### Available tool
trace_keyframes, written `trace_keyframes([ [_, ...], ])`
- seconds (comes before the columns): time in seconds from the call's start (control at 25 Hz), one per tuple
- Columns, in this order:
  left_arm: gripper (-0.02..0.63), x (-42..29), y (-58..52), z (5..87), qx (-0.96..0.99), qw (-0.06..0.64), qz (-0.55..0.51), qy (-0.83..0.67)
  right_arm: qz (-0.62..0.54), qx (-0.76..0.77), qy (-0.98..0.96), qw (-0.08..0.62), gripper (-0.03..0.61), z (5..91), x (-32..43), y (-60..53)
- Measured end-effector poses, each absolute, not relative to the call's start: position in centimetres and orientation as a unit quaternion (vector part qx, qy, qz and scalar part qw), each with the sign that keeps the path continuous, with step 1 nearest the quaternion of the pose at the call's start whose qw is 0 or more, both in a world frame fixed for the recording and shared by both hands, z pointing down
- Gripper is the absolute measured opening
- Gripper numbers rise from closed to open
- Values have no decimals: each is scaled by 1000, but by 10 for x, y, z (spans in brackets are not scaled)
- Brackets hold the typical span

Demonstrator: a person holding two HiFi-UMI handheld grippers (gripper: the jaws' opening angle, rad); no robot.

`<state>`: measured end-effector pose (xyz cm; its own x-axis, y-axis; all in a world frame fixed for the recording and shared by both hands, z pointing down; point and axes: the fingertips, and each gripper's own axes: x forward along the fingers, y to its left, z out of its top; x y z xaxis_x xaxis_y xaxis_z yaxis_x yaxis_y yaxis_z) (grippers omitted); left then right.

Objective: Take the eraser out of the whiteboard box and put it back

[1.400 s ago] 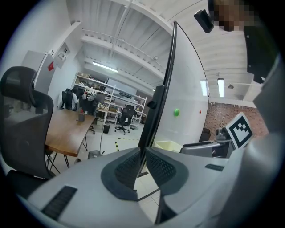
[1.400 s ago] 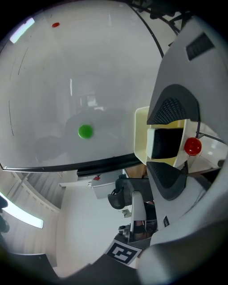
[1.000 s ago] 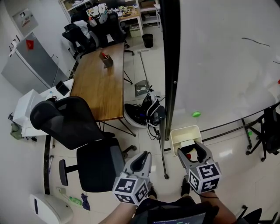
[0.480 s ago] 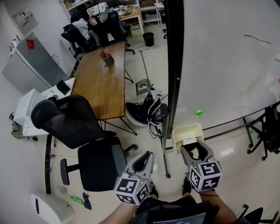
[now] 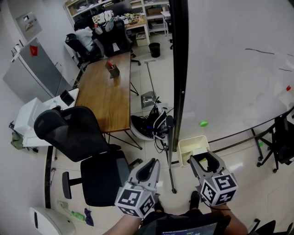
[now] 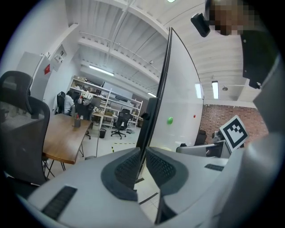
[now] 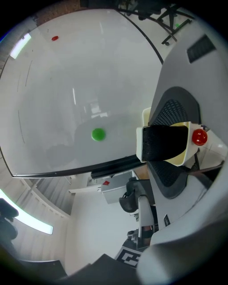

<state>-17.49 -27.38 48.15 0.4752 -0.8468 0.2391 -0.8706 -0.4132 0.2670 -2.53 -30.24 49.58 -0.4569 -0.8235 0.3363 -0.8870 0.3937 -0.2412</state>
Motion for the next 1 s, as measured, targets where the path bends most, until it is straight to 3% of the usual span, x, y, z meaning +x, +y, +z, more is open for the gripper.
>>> trace_keyframes([
  [0.24,49,-168,-268,414,852,143,-11,-503,157,499,-852,27,262,416,-14,-287],
  [0.32,14,-168,-264,393,855,130,-22,-502,142,492,-859,10,262,388,-10,-280],
  [0.56,12,-163,-253,347,865,98,-42,-490,110,475,-873,-32,262,325,8,-263],
  [1.0,9,-140,-241,326,872,79,-43,-482,90,458,-883,-41,262,302,19,-252],
])
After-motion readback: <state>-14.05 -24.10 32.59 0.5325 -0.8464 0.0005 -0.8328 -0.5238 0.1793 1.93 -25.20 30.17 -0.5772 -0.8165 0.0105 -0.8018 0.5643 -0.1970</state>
